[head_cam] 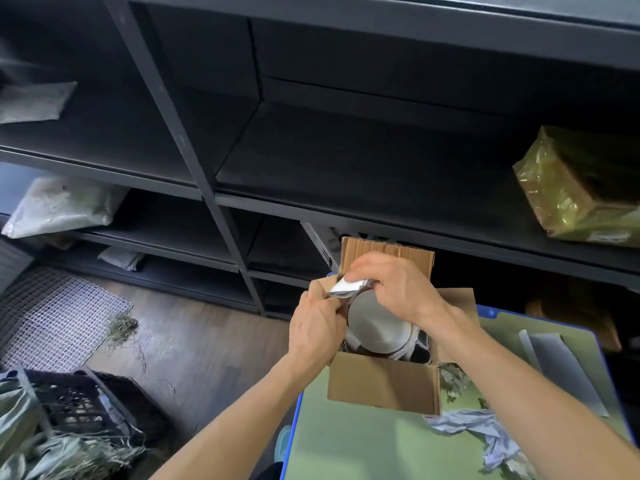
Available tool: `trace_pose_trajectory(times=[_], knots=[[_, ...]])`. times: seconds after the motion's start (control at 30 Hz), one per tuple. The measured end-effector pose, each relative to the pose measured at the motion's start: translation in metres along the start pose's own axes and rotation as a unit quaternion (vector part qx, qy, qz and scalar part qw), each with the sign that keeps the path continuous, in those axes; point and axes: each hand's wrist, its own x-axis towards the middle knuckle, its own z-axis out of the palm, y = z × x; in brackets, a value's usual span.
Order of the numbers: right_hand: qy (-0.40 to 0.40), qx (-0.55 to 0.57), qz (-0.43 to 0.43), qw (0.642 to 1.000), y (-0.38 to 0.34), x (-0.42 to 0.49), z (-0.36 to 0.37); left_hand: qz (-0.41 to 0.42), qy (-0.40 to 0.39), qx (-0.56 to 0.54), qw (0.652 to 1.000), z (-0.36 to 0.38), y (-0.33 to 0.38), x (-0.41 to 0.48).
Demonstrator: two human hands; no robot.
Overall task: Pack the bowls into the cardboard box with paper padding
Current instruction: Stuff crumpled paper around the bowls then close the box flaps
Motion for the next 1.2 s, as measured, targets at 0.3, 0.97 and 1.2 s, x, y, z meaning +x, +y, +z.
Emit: trace_pose_trajectory(times=[0.3, 0.97, 1.2], knots=[[-0.023, -0.198, -0.027, 0.98, 0.001, 0.001, 0.012, 0.026, 0.009, -0.004, 1.0, 0.0, -0.004, -0.005], [-0.067, -0.188, -0.028, 0.98, -0.011, 0.02, 0.009, 0.02, 0.002, -0.028, 0.999, 0.005, -0.004, -0.005], [-0.065, -0.205, -0.029, 0.976, -0.005, 0.027, 0.019, 0.04, 0.02, -0.059, 0.997, 0.007, -0.009, -0.008]])
